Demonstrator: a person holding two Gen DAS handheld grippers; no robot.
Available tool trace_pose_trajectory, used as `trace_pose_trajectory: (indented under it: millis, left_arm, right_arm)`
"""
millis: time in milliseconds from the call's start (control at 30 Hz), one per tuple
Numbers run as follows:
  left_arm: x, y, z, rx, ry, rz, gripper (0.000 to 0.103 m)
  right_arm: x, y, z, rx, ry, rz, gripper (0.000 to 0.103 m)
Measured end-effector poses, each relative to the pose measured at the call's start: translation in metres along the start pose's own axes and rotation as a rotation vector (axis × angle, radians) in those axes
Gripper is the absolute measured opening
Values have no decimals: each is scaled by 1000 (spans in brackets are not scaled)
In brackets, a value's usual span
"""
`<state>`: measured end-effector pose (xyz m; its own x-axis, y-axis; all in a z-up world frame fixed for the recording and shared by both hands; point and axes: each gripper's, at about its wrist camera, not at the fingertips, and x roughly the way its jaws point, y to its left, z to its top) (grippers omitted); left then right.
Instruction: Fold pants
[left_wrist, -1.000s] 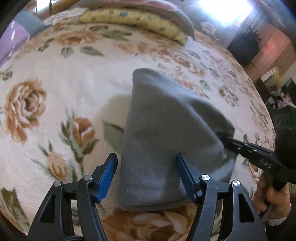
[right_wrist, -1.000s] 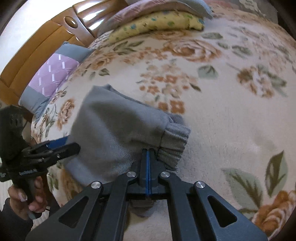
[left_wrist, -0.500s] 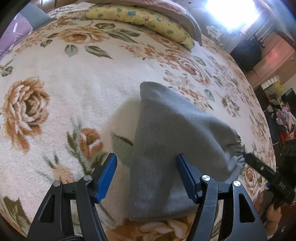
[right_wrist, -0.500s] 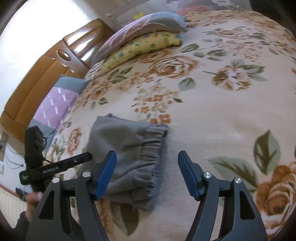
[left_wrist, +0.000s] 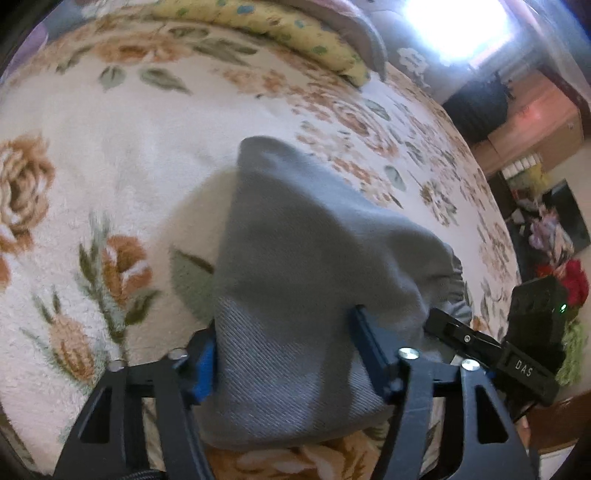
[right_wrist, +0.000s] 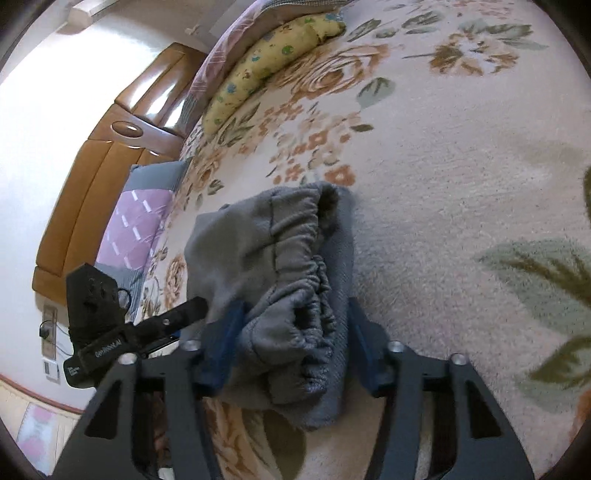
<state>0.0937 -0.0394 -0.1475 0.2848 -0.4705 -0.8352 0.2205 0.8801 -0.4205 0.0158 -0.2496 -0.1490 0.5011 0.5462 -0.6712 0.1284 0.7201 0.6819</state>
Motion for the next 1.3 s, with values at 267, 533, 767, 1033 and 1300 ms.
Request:
trace_pose_trajectory:
  millis: [267,533,767,1033,1300]
  left_arm:
    - [-25,-18,2,23,-31,-34,30]
    - [-21,-70,3,96,-43,-76,30]
    - [2,-106,8,139,-17,-63,30]
    - [24,-127,12,188,1,-32,30]
    - [40,-120,19,181,3,-11,29]
  right_arm:
    - [-31,16,-1,-80,-36,-37,35]
    - [-88,12,8,-129,-123,-95,35]
    - [-110,-11,22,-92,-149,-124,35]
    - [-115,-46,38,-33,-160,-150,35]
    - [-100,-58,49,-36,-156,-144,35]
